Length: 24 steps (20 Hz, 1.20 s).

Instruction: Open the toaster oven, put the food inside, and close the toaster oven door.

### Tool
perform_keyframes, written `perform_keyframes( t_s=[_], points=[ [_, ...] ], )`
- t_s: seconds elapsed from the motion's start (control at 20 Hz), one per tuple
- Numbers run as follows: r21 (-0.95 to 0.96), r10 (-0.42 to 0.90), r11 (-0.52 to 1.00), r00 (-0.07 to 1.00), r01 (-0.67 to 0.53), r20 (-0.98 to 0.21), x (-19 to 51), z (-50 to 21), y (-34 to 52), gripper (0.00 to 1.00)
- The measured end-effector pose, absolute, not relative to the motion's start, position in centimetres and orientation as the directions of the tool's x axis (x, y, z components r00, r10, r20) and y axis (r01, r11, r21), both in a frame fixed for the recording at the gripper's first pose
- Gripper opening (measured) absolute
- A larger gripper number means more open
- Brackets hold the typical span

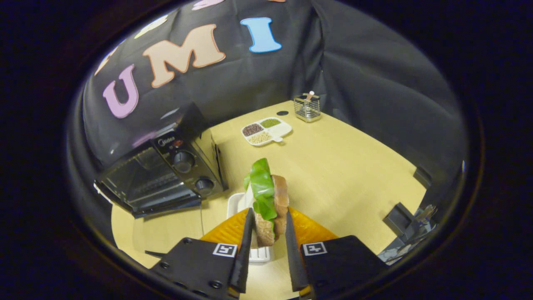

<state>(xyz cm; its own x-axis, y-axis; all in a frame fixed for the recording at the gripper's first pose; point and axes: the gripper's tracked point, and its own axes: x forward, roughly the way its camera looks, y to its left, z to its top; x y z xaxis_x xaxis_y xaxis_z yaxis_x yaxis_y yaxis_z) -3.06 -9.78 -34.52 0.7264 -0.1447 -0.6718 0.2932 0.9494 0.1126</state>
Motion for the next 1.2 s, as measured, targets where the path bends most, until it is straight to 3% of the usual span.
perform_keyframes(
  t_s=[0.05,0.6,0.9,1.2],
  points=[
    [0.137,-0.139,0.941,0.723,0.31,-0.677,-3.1,-34.4,-9.5,0.33],
    [0.211,-0.138,0.924,0.794,0.318,-0.592,-3.0,-27.3,-8.8,0.33],
    [0.374,-0.002,0.895,0.839,0.244,-0.544,-3.4,-24.0,-4.1,0.33],
    [0.537,0.16,0.821,0.823,0.196,-0.545,-3.5,-25.8,2.1,0.33]
  ],
)
